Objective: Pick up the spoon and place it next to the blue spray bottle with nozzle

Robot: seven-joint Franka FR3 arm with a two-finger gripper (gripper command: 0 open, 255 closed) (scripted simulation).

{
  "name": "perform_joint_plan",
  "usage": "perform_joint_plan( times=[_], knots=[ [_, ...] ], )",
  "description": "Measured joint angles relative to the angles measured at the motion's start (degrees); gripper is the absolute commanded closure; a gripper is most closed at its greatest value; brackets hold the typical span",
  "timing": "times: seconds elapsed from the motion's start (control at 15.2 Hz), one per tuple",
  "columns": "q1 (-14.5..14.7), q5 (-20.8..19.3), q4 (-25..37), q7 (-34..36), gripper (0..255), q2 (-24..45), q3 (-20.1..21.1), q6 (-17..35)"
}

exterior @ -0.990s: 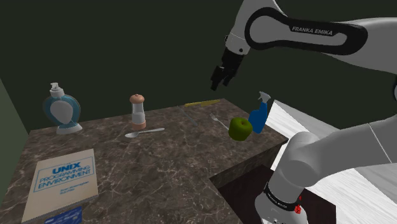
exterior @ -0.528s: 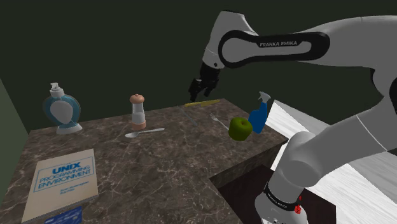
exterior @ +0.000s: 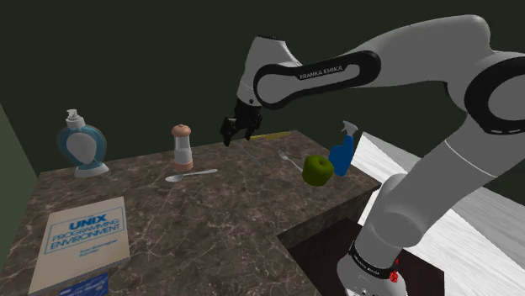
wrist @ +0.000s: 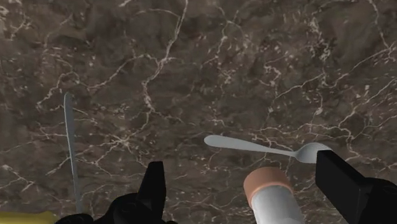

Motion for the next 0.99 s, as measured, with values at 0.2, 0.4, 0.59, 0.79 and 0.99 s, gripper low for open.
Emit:
perform_joint_plan(
  times=[0.2, 0.4, 0.59, 0.79, 0.99],
  knots=[
    [0.0, -0.9, 3.1, 3.0, 0, 6.3, 1.6, 3.3],
    [0.2, -2.1, 5.5, 6.1, 0, 12.0, 2.9, 6.7],
    [0.7, -3.9, 9.9, 9.5, 0, 18.3, 3.9, 8.5],
    [1.6, -6.2, 15.1, 13.0, 0, 25.0, 4.5, 10.0],
    [2.8, -8.1, 20.5, 15.9, 0, 31.4, 4.5, 10.8]
  ],
)
